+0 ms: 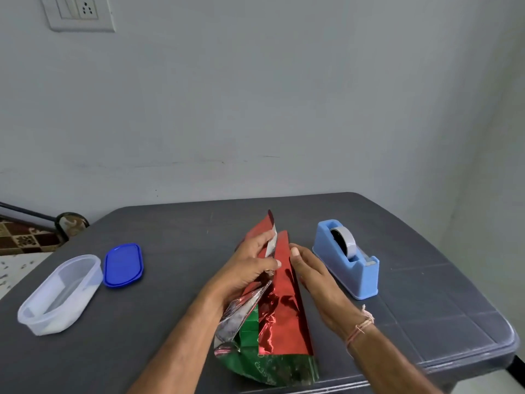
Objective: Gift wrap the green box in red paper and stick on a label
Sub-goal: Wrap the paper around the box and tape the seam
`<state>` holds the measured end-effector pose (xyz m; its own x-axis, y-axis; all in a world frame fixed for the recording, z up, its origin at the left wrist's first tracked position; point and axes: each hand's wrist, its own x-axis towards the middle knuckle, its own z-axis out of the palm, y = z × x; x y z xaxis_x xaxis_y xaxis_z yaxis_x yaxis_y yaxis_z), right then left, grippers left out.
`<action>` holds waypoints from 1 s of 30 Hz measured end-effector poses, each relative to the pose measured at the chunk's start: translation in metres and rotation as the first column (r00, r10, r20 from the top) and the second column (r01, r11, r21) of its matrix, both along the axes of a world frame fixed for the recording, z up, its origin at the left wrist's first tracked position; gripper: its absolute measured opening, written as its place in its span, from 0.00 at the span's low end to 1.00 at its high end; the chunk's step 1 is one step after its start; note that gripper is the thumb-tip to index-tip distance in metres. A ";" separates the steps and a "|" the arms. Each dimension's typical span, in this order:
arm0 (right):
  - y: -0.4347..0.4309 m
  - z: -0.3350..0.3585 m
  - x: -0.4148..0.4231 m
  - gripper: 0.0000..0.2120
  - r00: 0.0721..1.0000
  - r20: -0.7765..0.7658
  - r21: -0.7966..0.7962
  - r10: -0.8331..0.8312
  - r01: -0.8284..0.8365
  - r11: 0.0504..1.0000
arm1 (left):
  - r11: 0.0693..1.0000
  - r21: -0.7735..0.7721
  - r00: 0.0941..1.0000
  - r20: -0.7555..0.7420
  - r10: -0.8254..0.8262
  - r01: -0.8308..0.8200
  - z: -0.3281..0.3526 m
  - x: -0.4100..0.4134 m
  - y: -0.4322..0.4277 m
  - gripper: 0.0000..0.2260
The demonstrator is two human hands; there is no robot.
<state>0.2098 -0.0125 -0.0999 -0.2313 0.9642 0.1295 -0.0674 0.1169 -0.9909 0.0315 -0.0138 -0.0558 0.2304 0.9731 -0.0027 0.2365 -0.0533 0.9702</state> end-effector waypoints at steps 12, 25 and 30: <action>-0.002 0.001 0.008 0.16 0.949 0.205 0.192 -0.240 0.201 0.961 | 0.999 -0.020 1.000 0.012 0.027 -0.027 -0.015 0.014 0.012 0.28; 0.016 0.025 0.005 0.19 0.969 0.221 -0.211 -0.110 0.158 0.965 | 0.990 -0.136 0.999 0.017 -0.029 0.031 -0.014 0.034 0.008 0.52; 0.027 0.017 0.003 0.13 0.962 0.255 -0.238 -0.094 0.157 0.958 | 0.996 -0.073 0.997 -0.050 -0.064 0.060 -0.009 0.018 0.000 0.54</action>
